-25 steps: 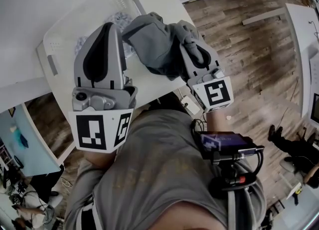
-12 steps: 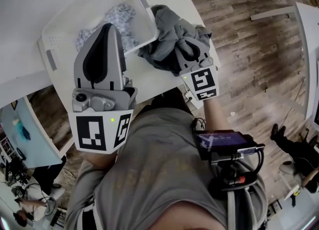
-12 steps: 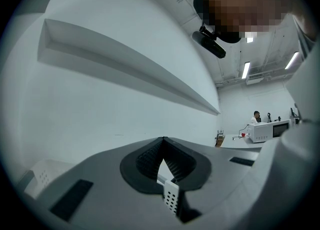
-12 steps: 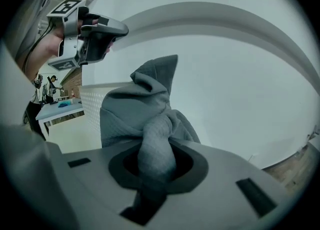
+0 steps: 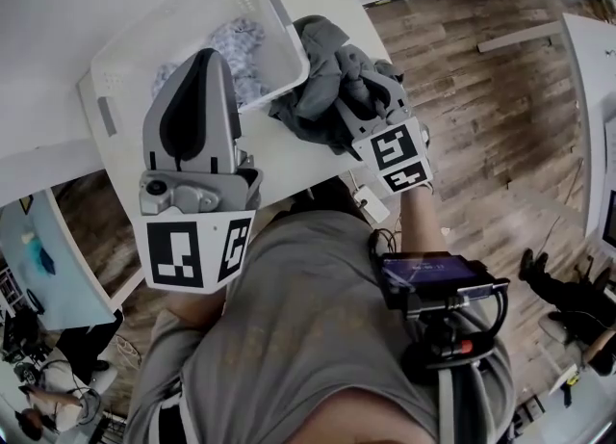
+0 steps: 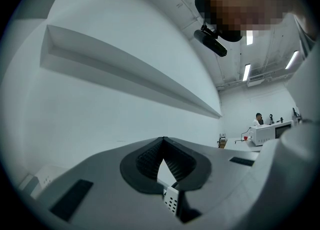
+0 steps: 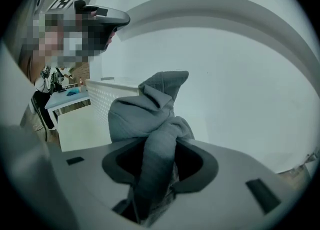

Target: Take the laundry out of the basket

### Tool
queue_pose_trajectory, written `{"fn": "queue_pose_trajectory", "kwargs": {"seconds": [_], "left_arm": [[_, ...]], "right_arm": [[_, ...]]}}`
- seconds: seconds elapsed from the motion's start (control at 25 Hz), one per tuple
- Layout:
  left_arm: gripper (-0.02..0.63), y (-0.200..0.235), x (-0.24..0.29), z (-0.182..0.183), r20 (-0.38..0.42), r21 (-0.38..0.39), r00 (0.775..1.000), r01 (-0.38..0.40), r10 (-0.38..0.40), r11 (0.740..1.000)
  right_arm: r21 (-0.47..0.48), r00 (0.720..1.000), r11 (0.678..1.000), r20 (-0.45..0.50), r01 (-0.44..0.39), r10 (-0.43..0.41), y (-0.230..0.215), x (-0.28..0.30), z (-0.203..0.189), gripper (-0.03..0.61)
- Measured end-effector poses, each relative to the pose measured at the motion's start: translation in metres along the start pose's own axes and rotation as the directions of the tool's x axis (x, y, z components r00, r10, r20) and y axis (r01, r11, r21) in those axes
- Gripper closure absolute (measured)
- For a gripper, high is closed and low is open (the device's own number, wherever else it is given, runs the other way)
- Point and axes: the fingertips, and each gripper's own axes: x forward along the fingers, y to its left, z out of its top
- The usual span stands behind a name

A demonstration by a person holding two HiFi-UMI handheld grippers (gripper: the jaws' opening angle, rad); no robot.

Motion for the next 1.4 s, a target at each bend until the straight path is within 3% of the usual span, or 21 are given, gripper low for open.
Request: {"fn": "queue_pose_trajectory", "kwargs": {"seconds": [0.16,0.44,0.68,0.8,0.92,1.08,1.28,1.4], "left_arm": [[0.606,0.001,-0.004,0.008,0.028,-0.006,1.0,0.0,0.0,1.0],[0.606,0.003,-0.011,0.014,0.055,-0.014,0.998,-0.002,0.003,1.0],[0.606,0.009,-0.016,0.016,0.061,-0.006,0.998,-0.024,0.025,1.0],[0.606,0.012,-0.019,0.016,0.067,-0.01,0.997,-0.033,0.033,0.999],[0.606,0.015,-0.024,0.02,0.078,-0.009,0.996,-0.039,0.039,0.999],[0.606,0.024,-0.035,0.031,0.094,0.004,0.993,-0.069,0.069,0.998],[0.606,0.044,-0.055,0.046,0.127,0.035,0.98,-0.16,0.155,0.986],[0.606,0.062,-0.069,0.052,0.152,0.047,0.965,-0.225,0.215,0.973]], "right_arm": [[-0.018,1.0,1.0,-0.012,0.012,-0.013,-0.005,-0.02,0.009,0.388],[0.084,0.994,0.995,0.091,0.048,-0.056,-0.008,-0.046,0.028,0.39],[-0.033,1.0,0.999,0.009,0.017,-0.017,0.002,-0.069,0.037,0.39],[-0.048,0.995,0.999,0.097,0.015,-0.01,0.003,-0.084,0.066,0.4],[0.017,0.963,1.0,0.269,0.007,-0.011,0.007,-0.094,0.105,0.468],[0.048,0.895,0.998,0.446,-0.032,0.007,0.02,-0.097,0.155,0.555],[-0.017,0.845,0.997,0.53,-0.069,0.068,0.047,-0.084,0.204,0.569],[-0.025,0.795,0.995,0.599,-0.093,0.089,0.061,-0.078,0.235,0.569]]}}
